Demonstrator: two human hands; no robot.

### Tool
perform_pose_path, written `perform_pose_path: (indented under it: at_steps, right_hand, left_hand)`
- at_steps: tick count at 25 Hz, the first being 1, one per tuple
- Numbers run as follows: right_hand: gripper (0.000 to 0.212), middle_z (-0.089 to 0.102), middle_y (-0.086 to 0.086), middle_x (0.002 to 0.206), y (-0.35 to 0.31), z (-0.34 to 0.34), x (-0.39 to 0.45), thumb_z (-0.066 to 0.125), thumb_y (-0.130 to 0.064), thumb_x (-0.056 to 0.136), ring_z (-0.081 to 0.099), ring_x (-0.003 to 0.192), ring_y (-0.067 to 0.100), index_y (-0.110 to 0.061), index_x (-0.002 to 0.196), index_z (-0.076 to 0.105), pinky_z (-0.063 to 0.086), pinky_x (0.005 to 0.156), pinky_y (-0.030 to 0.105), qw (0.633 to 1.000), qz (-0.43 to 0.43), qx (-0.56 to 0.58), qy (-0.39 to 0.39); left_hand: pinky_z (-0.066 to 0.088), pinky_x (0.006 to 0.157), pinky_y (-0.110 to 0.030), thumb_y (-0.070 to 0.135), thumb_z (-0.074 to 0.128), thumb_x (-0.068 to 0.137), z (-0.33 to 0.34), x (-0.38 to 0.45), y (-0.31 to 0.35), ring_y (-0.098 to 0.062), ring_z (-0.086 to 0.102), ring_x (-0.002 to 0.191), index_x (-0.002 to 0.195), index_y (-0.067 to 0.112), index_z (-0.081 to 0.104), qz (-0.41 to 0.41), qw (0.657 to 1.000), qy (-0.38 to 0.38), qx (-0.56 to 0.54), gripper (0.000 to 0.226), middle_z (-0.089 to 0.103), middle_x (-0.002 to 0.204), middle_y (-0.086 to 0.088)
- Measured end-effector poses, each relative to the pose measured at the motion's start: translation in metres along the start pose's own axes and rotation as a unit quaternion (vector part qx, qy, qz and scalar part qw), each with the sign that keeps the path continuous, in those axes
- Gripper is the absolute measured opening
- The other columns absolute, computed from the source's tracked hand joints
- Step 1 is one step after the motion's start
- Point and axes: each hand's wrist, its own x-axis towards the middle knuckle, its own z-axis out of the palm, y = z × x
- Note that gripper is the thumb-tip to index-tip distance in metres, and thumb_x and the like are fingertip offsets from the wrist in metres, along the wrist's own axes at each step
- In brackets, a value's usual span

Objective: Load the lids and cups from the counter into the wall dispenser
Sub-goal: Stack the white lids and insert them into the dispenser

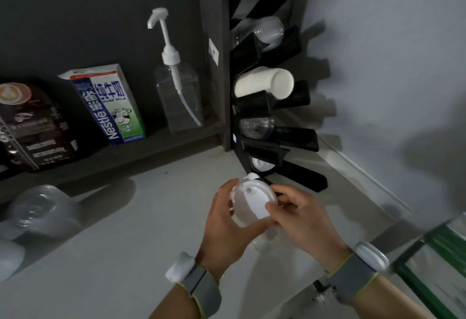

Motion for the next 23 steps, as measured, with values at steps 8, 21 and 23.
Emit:
perform_pose_path:
  at_steps: [8, 21, 23]
  right_hand:
    - [0.021, 0.076, -0.01, 0.092, 0.028, -0.07, 0.047, 0.073, -0.016, 0.08, 0.071, 0.08, 0.001, -0.03, 0.096, 0.07, 0.056, 0.075, 0.018, 0.996, -0.091, -0.009, -0.011]
    - [0.025, 0.075, -0.015, 0.085, 0.066, -0.108, 0.116, 0.078, -0.014, 0.077, 0.07, 0.081, 0.0, -0.016, 0.102, 0.076, 0.053, 0.076, 0.011, 0.984, -0.177, -0.004, -0.036]
    - [0.03, 0.071, -0.027, 0.079, 0.066, -0.108, 0.125, 0.077, -0.014, 0.077, 0.069, 0.081, -0.004, -0.021, 0.107, 0.075, 0.05, 0.075, 0.005, 0.98, -0.19, -0.021, -0.054]
  left_hand:
    - [0.056, 0.065, -0.017, 0.004, 0.081, 0.073, 0.045, 0.037, 0.023, -0.013, 0.072, 0.075, 0.094, 0.011, 0.075, -0.098, 0.988, 0.081, -0.09, 0.023, 0.077, 0.089, -0.005]
    - [0.056, 0.064, -0.014, 0.004, 0.082, 0.072, 0.091, 0.068, 0.03, -0.014, 0.074, 0.076, 0.095, 0.012, 0.074, -0.125, 0.986, 0.112, -0.003, 0.025, 0.078, 0.085, -0.005]
    - [0.057, 0.065, -0.015, 0.008, 0.082, 0.073, 0.095, 0.078, 0.025, -0.014, 0.074, 0.077, 0.096, 0.012, 0.074, -0.135, 0.983, 0.125, 0.009, 0.025, 0.078, 0.087, -0.004]
